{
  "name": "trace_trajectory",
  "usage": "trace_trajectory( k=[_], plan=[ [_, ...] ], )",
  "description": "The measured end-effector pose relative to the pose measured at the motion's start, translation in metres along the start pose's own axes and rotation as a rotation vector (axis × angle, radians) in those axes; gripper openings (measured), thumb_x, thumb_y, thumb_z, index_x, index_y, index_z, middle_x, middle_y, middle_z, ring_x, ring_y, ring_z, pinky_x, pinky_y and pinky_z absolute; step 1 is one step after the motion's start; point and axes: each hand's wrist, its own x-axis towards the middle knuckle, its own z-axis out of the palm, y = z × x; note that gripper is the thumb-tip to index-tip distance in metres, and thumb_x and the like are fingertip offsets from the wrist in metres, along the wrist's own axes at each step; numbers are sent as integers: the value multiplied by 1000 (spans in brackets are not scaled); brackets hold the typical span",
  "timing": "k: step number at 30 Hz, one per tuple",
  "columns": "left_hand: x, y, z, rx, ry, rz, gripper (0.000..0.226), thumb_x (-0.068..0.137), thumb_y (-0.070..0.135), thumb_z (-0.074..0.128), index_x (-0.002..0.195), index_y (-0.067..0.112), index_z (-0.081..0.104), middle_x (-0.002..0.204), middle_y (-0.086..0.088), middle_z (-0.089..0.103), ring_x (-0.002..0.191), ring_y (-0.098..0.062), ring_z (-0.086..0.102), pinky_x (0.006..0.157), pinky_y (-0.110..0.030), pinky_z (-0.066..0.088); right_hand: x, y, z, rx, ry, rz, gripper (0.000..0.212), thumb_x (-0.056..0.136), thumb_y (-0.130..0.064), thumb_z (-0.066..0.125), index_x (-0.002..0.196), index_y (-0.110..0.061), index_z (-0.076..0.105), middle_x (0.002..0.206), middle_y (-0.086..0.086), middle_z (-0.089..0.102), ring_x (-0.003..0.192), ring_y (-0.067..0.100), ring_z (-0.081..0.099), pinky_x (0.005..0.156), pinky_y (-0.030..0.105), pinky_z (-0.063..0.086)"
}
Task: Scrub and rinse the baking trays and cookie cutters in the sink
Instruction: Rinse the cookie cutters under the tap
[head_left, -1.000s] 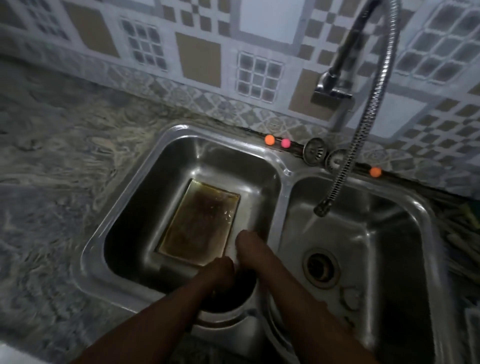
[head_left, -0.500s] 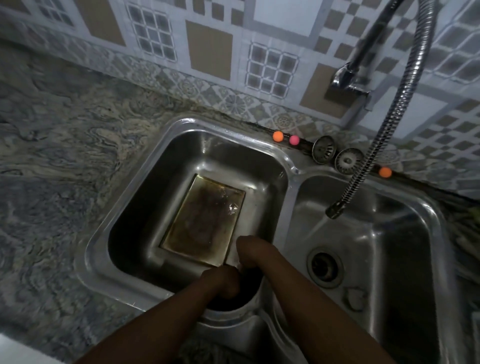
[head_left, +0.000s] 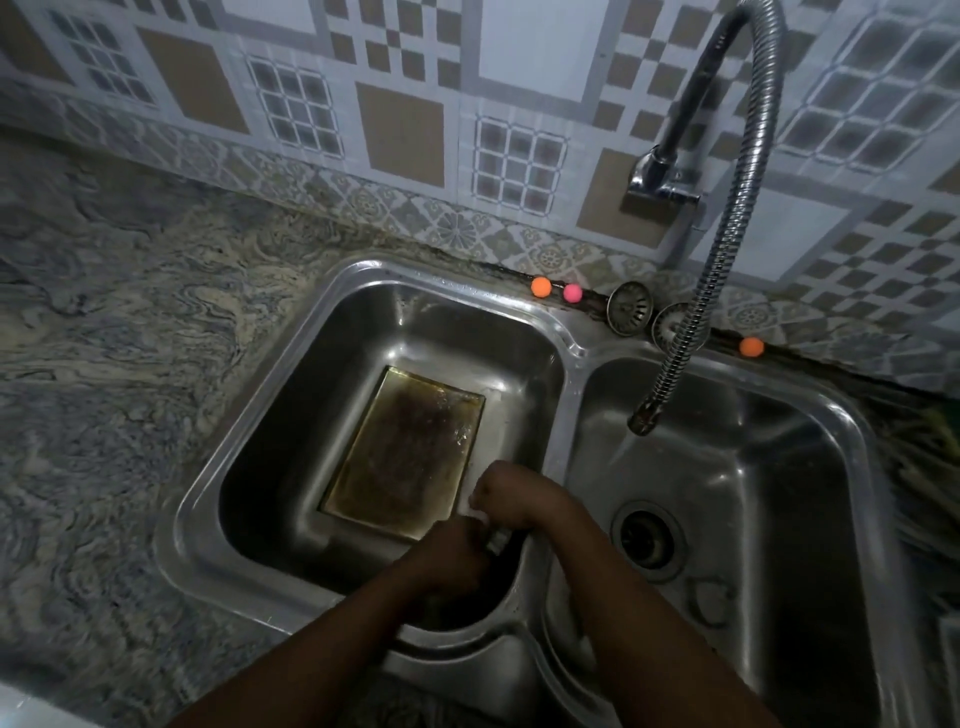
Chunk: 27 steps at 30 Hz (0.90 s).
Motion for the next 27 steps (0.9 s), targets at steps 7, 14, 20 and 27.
trace_trajectory(
  k=[7, 14, 20, 27],
  plan=[
    [6, 99, -28, -436, 263, 312, 20, 100, 23, 50, 83, 24, 61, 82, 10, 64, 74, 1, 57, 71, -22, 44, -80, 54, -18, 916, 752, 11, 32, 98, -26, 51, 70, -16, 63, 63, 4, 63, 61, 14, 59, 63, 33, 49],
    [20, 193, 6, -932, 196, 262, 14, 96, 16, 60, 97, 6, 69, 79, -7, 70, 66, -5, 66, 64, -21, 54, -138, 81, -15, 1472, 1138, -91, 20, 93, -1, 56, 111, -7, 63, 94, 8, 73, 80, 12, 69, 68, 20, 55],
    [21, 189, -2, -1298, 171, 73, 16, 87, 1, 65, 79, 12, 72, 76, -16, 67, 57, -15, 56, 50, -22, 43, -125, 61, -8, 1173, 1277, -57, 8, 87, -2, 67, 90, -9, 71, 88, 4, 74, 80, 6, 69, 74, 15, 51],
    [12, 178, -3, -1078, 400, 222, 18, 85, -5, 65, 78, 11, 71, 66, -2, 71, 57, -9, 63, 53, -20, 49, -84, 40, -2, 1805, 1057, 87, 23, 99, -16, 50, 93, -6, 70, 91, 16, 73, 82, 23, 68, 68, 29, 54]
  ],
)
